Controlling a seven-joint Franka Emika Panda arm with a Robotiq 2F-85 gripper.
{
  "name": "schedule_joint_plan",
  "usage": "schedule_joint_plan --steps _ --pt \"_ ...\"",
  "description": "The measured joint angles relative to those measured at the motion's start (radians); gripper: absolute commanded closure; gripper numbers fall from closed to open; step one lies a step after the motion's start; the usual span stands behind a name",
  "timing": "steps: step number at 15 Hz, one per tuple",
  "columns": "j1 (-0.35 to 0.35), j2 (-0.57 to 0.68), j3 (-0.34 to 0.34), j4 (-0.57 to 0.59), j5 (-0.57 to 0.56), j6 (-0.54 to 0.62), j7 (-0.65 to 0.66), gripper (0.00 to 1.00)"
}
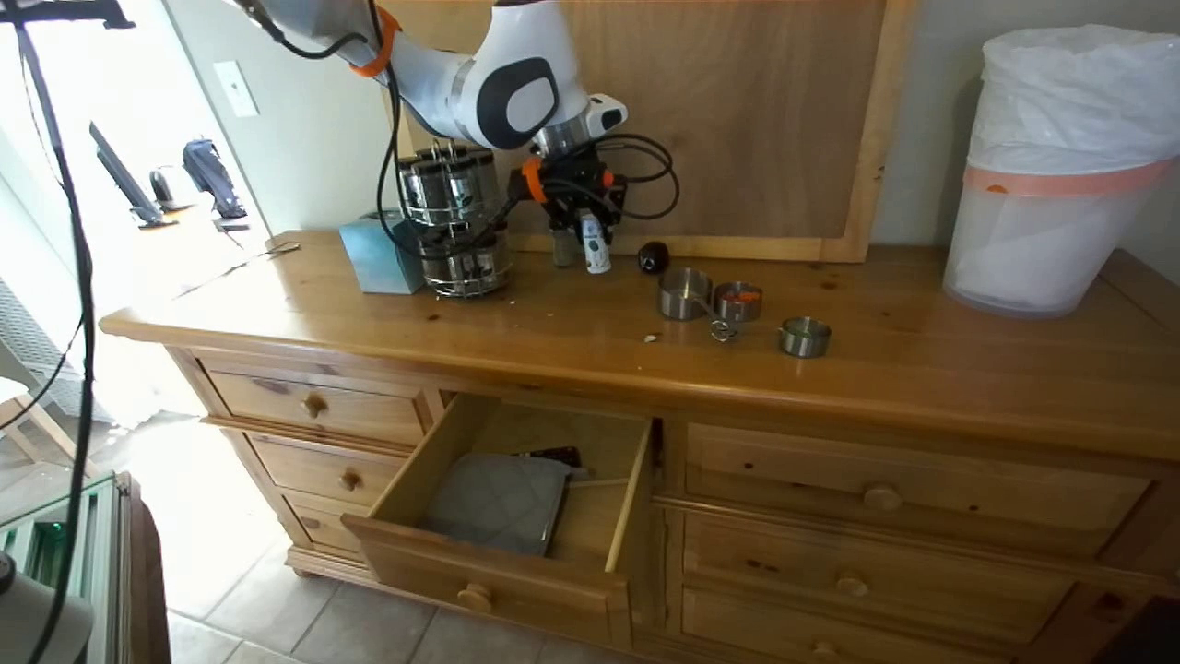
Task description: Remove the white object from the top drawer
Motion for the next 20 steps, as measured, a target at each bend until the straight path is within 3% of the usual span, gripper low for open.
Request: schedule_joint_plan --steps 20 --pt "0.055 0.302 0.011 0.39 0.037 0.0 0.01 0.8"
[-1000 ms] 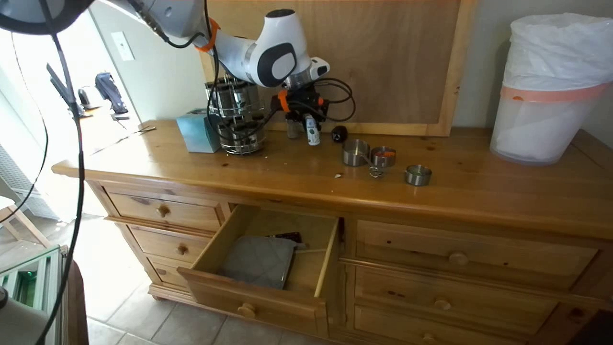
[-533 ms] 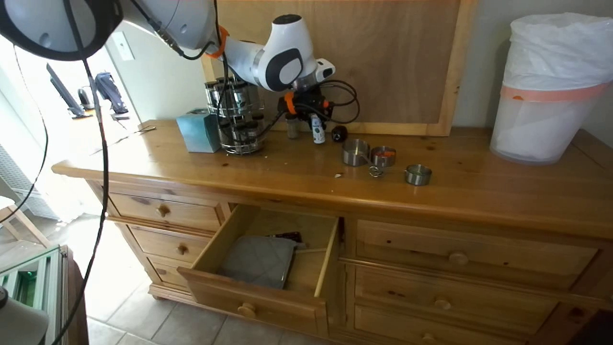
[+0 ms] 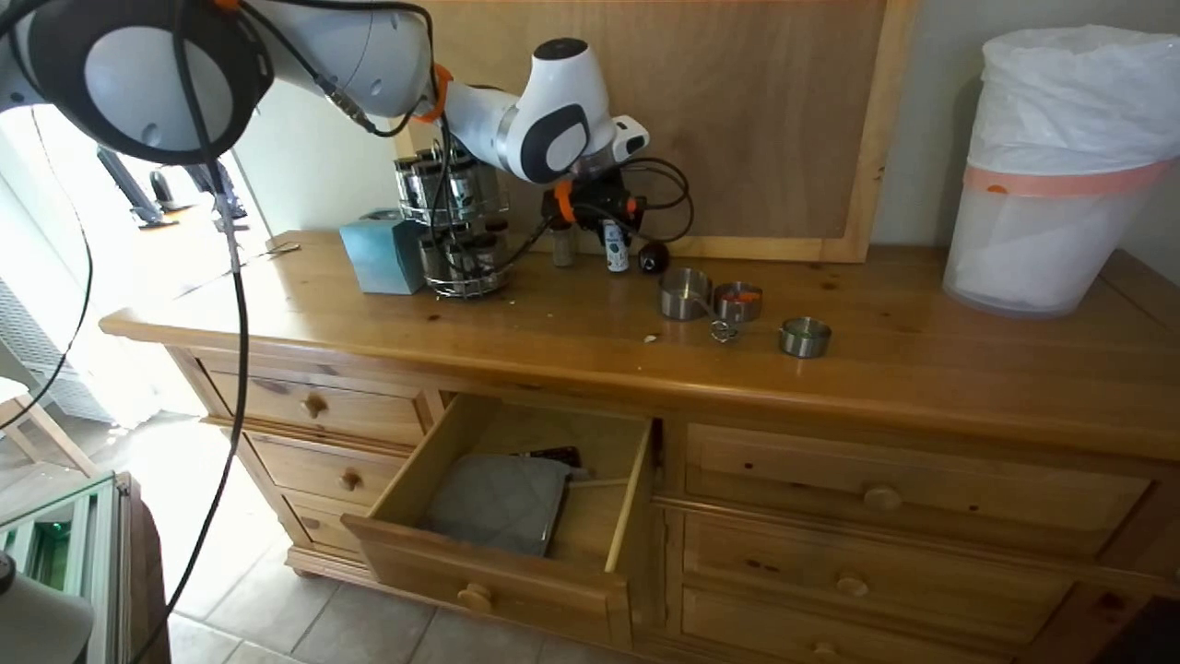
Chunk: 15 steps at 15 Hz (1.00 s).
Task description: Remove the white object from the top drawer
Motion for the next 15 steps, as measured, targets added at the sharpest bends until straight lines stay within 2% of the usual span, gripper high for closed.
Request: schedule_joint_plan --steps 2,3,4,8,11,15 --pt "0.007 0.021 0.0 0.027 0.0 -0.001 0.0 0.8" --pt "0.01 0.031 0.001 0.039 0.0 -0.001 0.0 0.43" --pt "0.012 0.039 0.001 0.051 0.0 -0.001 0.0 0.29" --pt "0.02 0.058 0.002 0.092 0.0 -0.02 -0.013 0.02" --pt "0.019 0.056 0.01 0.131 0.0 -0.102 -0.051 0.0" --pt "0.011 0.044 0.009 0.191 0.001 -0.274 -0.107 0.0"
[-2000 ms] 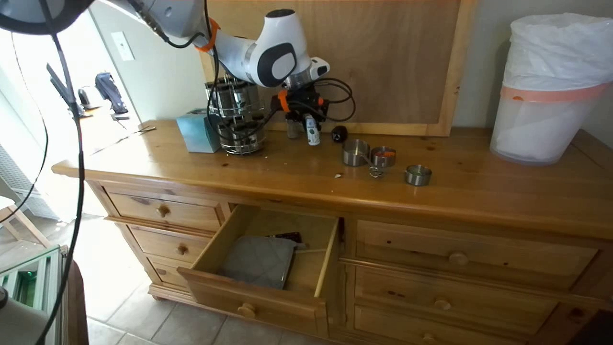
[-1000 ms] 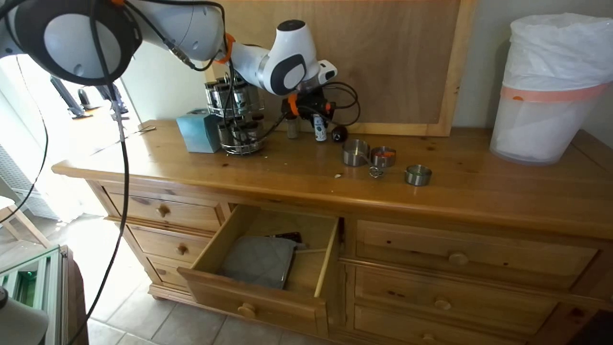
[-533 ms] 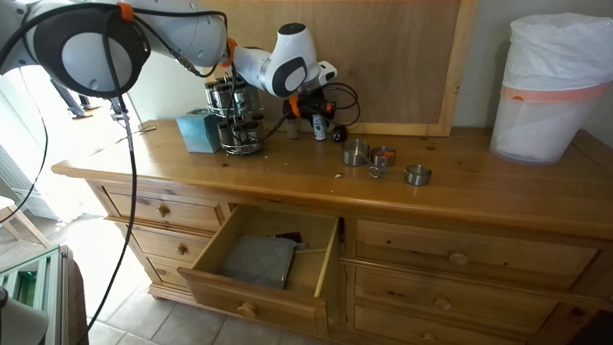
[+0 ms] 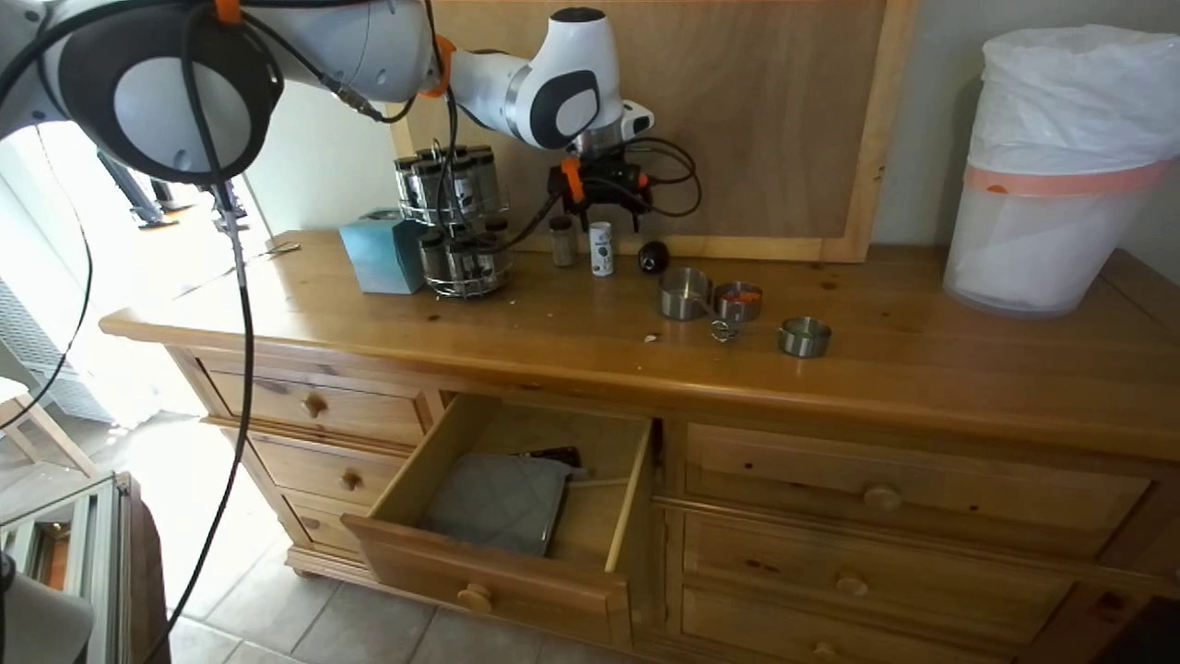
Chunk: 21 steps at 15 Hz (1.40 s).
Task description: Remove the white object from the top drawer
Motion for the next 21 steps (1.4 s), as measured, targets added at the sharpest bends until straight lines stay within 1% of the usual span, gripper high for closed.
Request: schedule_joint_plan --steps 2,5,7,9,12,14,16,19,21 --pt "-0.003 0.0 -0.002 0.013 0.001 -0.035 -0.018 0.0" --pt "-0.002 0.002 -0.002 0.015 0.004 -0.055 -0.041 0.0" --pt "-0.003 -0.001 0.004 0.031 0.023 -0.108 -0.085 0.0" --pt "-0.01 -0.017 0.012 0.055 0.057 -0.205 -0.13 0.0" --pt "-0.042 -0.083 0.021 0.065 0.062 -0.39 -0.143 0.0" --pt "-0.065 -0.139 0.018 0.063 0.062 -0.502 -0.123 0.0" --pt "-0.082 -0.198 0.01 0.047 0.062 -0.58 -0.087 0.0" --pt "-0.094 -0.295 0.0 -0.002 0.061 -0.645 -0.021 0.0" --pt "-0.094 -0.366 -0.015 -0.05 0.053 -0.677 0.048 0.0"
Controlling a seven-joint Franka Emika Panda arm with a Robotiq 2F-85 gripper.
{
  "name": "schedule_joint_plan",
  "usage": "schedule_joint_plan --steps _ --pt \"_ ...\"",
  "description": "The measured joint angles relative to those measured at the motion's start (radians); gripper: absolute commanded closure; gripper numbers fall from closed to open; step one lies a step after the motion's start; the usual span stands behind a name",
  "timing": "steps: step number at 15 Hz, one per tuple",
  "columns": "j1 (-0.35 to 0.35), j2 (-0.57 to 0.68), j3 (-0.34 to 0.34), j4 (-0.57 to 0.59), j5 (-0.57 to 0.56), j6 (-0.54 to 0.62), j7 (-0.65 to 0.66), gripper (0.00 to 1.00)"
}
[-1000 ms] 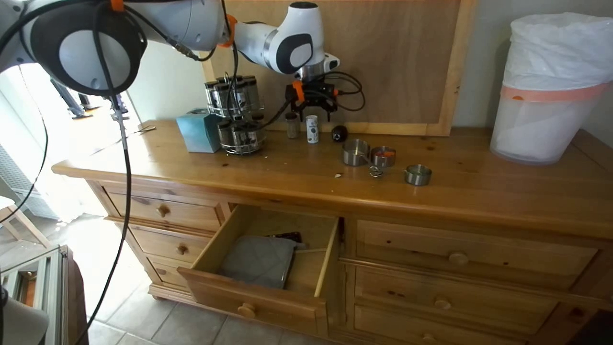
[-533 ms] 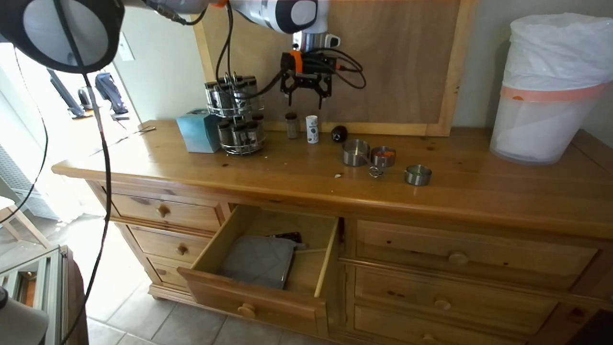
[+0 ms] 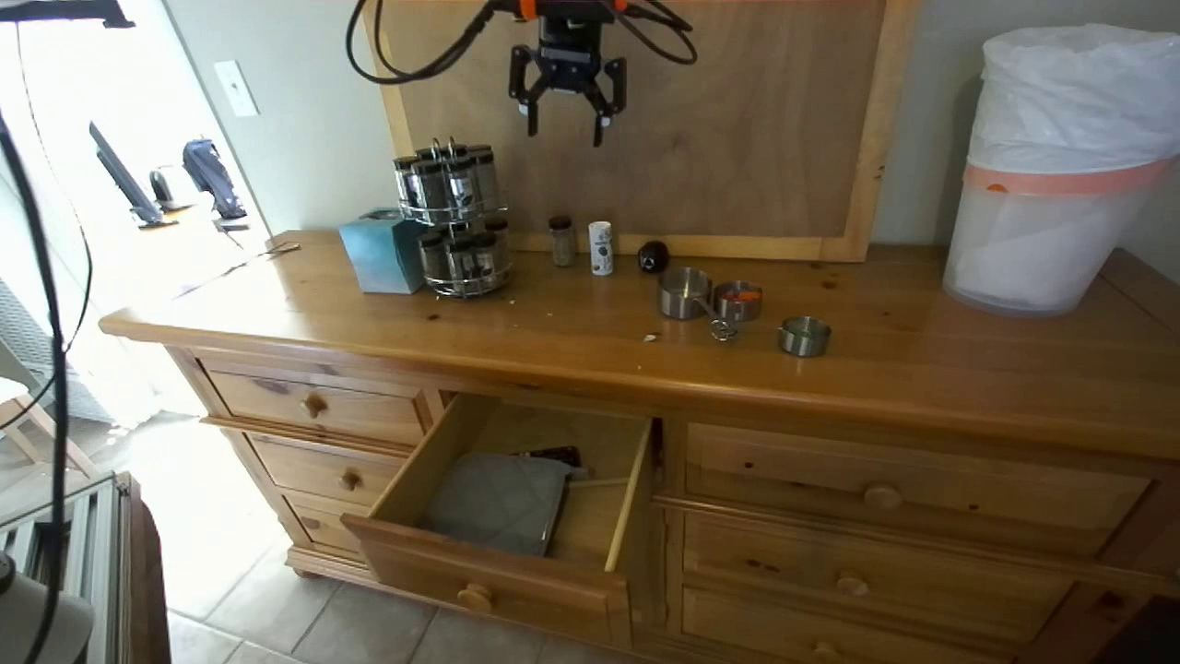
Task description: Remove the white object from the top drawer
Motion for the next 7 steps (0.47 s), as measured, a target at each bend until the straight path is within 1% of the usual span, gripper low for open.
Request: schedule_joint_plan --steps 3,4,7 --pt "0.002 -0.106 -0.022 -0.087 -0.02 -0.01 0.106 0.0" --pt "0.002 -0.123 -0.023 -0.098 -0.021 -0.01 0.109 0.0" --pt "0.002 -0.116 -0.022 -0.098 -0.021 -0.01 0.109 0.0"
